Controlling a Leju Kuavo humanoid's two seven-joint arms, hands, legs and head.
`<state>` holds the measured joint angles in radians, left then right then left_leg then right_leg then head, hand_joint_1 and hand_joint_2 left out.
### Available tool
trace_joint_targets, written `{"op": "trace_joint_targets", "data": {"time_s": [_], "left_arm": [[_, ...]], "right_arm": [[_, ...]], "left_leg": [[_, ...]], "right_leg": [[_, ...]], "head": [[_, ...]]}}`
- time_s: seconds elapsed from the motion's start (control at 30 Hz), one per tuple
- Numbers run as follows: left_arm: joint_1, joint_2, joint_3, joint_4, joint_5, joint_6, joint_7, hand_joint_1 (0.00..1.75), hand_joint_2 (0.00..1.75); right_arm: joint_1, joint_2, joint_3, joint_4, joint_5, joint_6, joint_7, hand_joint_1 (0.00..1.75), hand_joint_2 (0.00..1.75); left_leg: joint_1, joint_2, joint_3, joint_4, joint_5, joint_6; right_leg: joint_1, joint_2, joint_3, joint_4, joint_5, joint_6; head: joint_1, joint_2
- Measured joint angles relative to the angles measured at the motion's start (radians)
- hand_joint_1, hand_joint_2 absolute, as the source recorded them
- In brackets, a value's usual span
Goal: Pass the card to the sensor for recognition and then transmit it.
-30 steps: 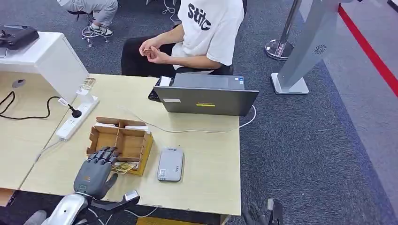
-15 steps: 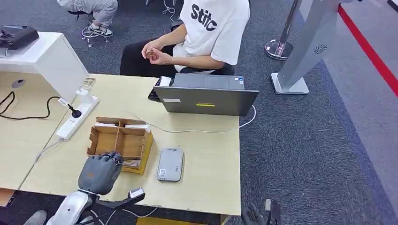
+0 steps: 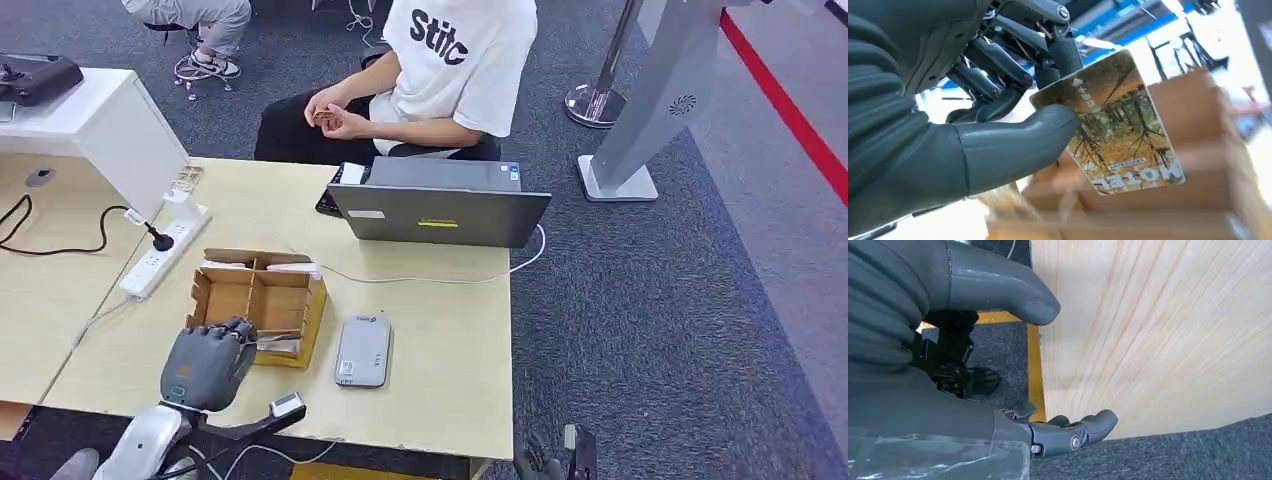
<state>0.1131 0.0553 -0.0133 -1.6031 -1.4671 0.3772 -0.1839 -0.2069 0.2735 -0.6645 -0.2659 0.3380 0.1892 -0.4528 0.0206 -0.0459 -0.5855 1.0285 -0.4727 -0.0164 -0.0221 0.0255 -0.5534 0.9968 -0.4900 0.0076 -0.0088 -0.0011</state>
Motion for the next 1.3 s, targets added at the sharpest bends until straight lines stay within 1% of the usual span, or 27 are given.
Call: {"op": "trace_joint_targets", "data": {"time_s": [0.2,0.3,0.37,0.6,0.8,1.3], "left_arm": [[-0.028,0.019,0.044,-0.189,0.031,-0.086,0.013,1.75,1.75],[-0.039,0.027,0.061,-0.241,0.031,-0.096,0.022,1.75,1.75],[-0.042,0.031,0.072,-0.259,0.031,-0.098,0.032,1.75,1.75],[-0.046,0.032,0.118,-0.271,0.037,-0.099,0.055,1.75,1.75],[-0.046,0.028,0.140,-0.271,0.039,-0.099,0.058,1.75,1.75],[-0.046,0.022,0.151,-0.271,0.040,-0.096,0.058,1.75,1.75]], "right_arm": [[0.000,0.000,0.008,-0.002,-0.003,-0.002,0.008,0.00,1.75],[0.000,0.000,0.011,-0.003,-0.003,-0.002,0.009,0.00,1.75],[0.000,0.000,0.013,-0.003,-0.004,-0.003,0.010,0.00,1.75],[0.000,0.000,0.018,-0.004,-0.010,-0.005,0.010,0.00,1.75],[0.000,0.000,0.018,-0.004,-0.016,-0.005,0.010,0.00,1.75],[0.000,0.000,0.018,-0.004,-0.016,-0.006,0.010,0.00,1.75]], "left_leg": [[0.000,0.000,0.000,0.000,0.000,0.000],[0.000,0.000,0.000,0.000,0.000,0.000],[0.000,0.000,0.000,0.000,0.000,0.000],[0.000,0.000,0.000,0.000,0.000,0.000],[0.000,0.000,0.000,0.000,0.000,0.000],[0.000,0.000,0.000,0.000,0.000,0.000]], "right_leg": [[0.000,0.000,0.000,0.000,0.000,0.000],[0.000,0.000,0.000,0.000,0.000,0.000],[0.000,0.000,0.000,0.000,0.000,0.000],[0.000,0.000,0.000,0.000,0.000,0.000],[0.000,0.000,0.000,0.000,0.000,0.000],[0.000,0.000,0.000,0.000,0.000,0.000]], "head": [[0.000,0.000],[0.000,0.000],[0.000,0.000],[0.000,0.000],[0.000,0.000],[0.000,0.000]]}}
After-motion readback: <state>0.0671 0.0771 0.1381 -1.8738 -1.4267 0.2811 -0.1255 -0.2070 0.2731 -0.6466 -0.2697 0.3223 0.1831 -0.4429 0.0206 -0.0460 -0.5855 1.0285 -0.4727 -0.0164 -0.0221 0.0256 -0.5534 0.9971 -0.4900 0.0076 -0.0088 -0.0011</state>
